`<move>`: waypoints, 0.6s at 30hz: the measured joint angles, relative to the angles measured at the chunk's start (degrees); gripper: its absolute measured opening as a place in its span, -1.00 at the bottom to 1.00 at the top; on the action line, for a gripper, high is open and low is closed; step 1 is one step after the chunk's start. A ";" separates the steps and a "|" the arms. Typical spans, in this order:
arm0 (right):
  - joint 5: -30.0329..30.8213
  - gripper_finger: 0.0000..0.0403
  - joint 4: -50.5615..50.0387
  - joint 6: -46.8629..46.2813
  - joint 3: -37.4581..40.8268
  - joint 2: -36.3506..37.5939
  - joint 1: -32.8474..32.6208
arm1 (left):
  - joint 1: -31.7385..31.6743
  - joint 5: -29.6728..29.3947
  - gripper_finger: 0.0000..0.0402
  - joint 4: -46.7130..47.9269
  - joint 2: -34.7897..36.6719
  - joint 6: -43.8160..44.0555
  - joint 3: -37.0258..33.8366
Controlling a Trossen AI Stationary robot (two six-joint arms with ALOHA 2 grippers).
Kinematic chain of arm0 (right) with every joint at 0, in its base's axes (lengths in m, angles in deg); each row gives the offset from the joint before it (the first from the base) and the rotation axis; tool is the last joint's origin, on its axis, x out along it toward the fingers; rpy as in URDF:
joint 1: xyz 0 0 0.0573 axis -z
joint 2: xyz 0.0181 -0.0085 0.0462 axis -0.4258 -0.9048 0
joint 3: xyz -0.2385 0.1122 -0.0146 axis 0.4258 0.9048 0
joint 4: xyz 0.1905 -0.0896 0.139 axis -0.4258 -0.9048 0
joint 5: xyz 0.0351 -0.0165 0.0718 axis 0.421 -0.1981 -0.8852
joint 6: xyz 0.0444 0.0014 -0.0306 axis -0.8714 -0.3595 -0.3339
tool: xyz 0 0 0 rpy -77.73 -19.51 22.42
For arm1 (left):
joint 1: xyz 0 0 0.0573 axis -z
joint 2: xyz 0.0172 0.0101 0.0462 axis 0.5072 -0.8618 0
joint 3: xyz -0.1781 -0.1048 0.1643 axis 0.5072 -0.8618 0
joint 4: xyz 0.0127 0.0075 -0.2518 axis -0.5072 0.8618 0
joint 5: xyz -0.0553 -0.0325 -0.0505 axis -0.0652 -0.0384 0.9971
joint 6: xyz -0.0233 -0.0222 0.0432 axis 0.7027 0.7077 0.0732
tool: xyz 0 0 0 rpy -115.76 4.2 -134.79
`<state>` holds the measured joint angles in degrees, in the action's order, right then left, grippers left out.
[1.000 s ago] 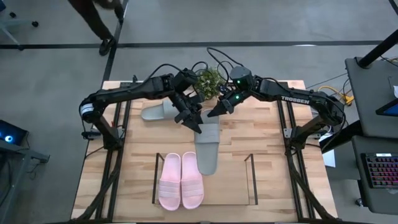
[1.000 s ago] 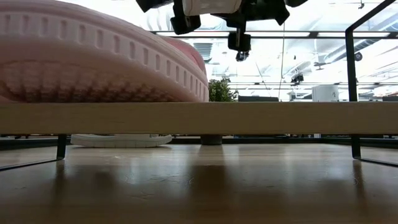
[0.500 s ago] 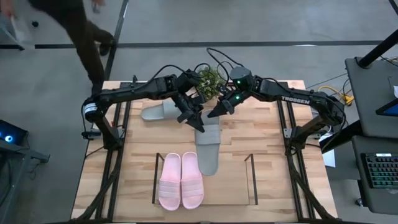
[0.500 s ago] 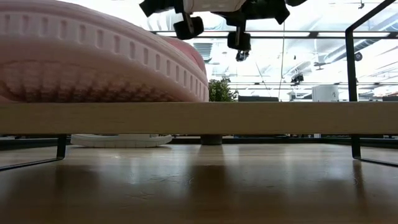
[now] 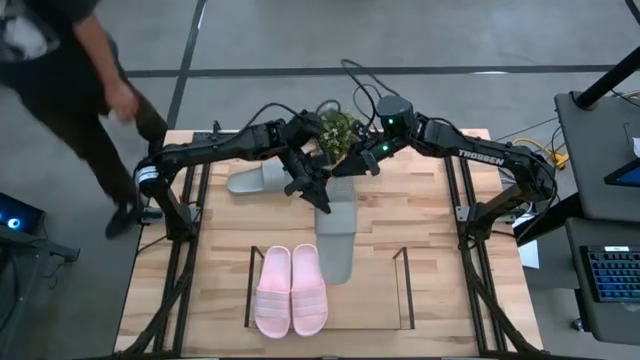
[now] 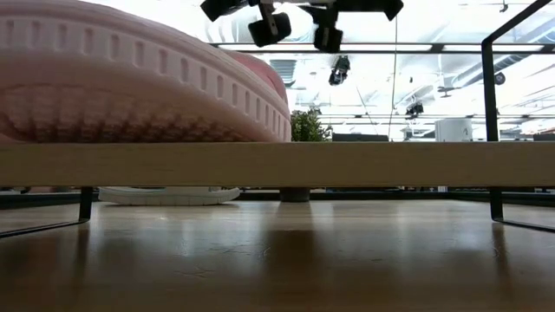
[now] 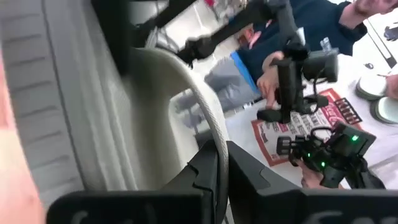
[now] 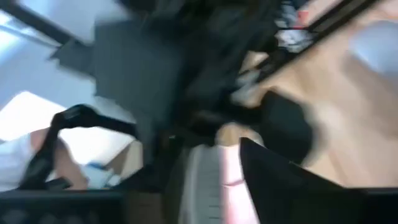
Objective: Pick and place slides into the shelf
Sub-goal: Put the top gray slide on the shelf
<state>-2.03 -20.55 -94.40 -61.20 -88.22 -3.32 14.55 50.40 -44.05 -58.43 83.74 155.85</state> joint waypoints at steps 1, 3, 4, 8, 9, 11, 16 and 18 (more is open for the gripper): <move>0.99 -0.22 -1.66 0.47 -0.13 0.09 0.21 | 0.08 0.06 -0.99 0.30 -0.11 0.10 -0.10; 3.53 -0.06 -3.91 1.67 -0.79 0.09 0.86 | 0.16 0.29 -0.99 0.09 -0.13 0.10 -0.19; 4.52 0.00 -5.24 2.51 -1.10 0.08 1.23 | 0.11 0.50 -0.99 -0.21 -0.04 0.48 -0.20; 4.87 0.19 -9.19 4.14 -2.76 0.24 3.80 | 0.00 0.16 -1.00 -0.18 0.13 1.62 -0.42; 4.87 0.22 -10.40 4.08 -3.24 0.33 4.49 | 0.04 -0.45 -1.00 -0.18 0.13 2.12 -0.52; 4.91 0.25 -12.87 4.12 -4.55 0.50 5.65 | 0.10 -2.18 -1.00 -0.20 0.13 4.25 -0.59; 9.50 0.24 -17.17 7.48 -7.27 3.72 6.68 | 0.77 -5.58 -1.00 -0.24 -0.04 10.37 -1.43; 13.77 0.22 -18.25 9.88 -8.11 5.74 6.68 | 1.53 -5.95 -1.00 -0.24 -0.04 12.66 -2.06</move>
<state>11.73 -38.79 -84.52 -69.30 -82.49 3.35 16.08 44.45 -44.29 -58.47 96.40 153.79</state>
